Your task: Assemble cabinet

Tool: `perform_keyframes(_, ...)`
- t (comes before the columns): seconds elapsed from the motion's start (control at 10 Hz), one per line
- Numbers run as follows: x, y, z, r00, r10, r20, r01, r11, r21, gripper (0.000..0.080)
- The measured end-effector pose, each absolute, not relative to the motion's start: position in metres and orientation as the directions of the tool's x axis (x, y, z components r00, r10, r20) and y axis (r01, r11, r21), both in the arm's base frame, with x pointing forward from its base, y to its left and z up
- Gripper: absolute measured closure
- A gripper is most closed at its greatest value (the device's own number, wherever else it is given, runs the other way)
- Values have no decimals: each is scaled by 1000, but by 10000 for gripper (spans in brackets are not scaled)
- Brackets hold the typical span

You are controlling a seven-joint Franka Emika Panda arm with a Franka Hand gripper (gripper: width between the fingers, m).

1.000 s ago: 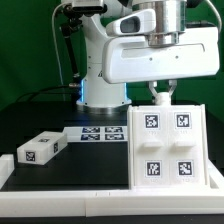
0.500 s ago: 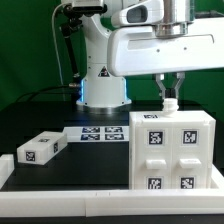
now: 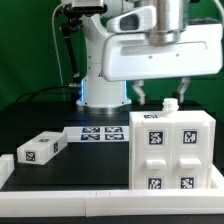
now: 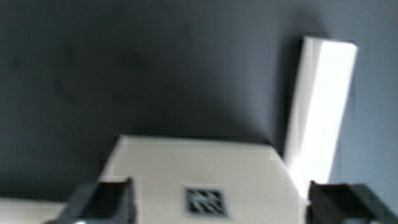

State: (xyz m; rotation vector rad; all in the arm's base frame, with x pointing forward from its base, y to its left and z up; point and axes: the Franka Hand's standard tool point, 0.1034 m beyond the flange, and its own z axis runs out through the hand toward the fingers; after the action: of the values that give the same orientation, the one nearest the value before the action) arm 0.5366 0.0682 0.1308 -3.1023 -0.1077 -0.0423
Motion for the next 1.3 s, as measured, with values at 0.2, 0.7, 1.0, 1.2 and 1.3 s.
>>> perform_keyframes(0.2,518,18,115,999,39,13,39,-999,-18,199)
perform_keyframes(0.7,513,-45,105,990,141,28,141,-990,1,2)
perform_keyframes(1.0,510,-49,105,991,135,22,135,-991,0,2)
perform_keyframes(1.2,492,-87,103,999,44,-13,44,-999,8,2)
perform_keyframes(1.3,483,-104,98,1000,18,-21,18,-1000,11,2)
